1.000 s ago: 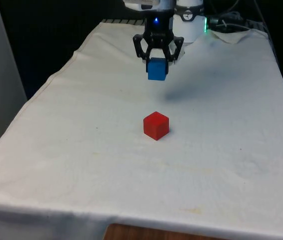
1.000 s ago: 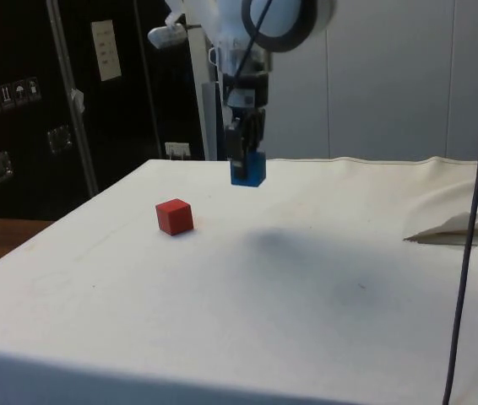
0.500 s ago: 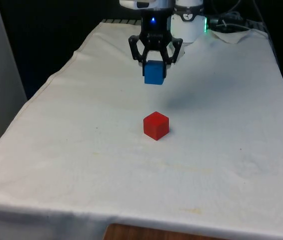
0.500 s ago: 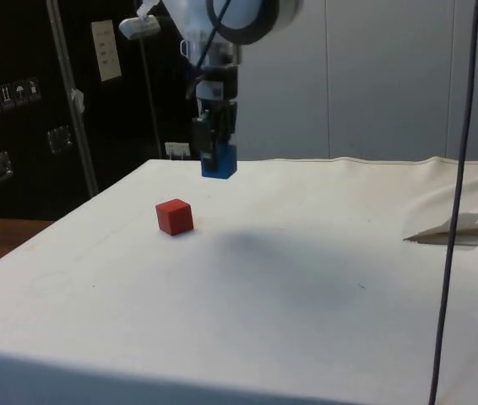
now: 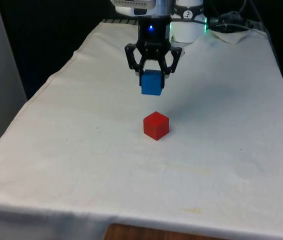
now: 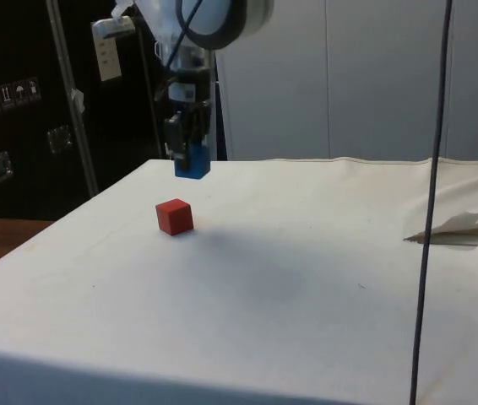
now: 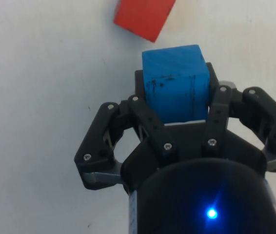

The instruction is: Stack the two cubes.

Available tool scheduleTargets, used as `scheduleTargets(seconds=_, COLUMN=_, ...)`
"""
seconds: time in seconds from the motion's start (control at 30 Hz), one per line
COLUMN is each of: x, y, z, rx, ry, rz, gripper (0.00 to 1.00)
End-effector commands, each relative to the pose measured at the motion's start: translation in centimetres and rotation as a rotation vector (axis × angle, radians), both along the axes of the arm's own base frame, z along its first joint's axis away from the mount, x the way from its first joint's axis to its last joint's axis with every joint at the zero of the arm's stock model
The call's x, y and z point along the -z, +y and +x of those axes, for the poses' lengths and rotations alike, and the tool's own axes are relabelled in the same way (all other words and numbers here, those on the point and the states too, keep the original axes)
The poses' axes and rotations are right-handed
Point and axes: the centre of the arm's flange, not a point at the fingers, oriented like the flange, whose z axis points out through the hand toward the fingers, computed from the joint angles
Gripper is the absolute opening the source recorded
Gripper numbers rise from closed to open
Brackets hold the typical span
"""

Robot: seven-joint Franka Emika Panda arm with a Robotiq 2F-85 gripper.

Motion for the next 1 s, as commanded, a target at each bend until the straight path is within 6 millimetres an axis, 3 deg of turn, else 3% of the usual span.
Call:
scheduleTargets(seconds=0.0, x=0.0, y=0.3, z=0.4, rx=0.003, ry=0.004, rz=0.010, gripper=0.00)
scheduleTargets(seconds=0.33, x=0.3, y=0.9, z=3.4, rx=0.004, ry=-0.010, rz=0.017, gripper=0.00)
scheduleTargets(seconds=0.97, x=3.1, y=0.9, z=4.7, rx=0.036, ry=-0.003, rz=0.041, gripper=0.00)
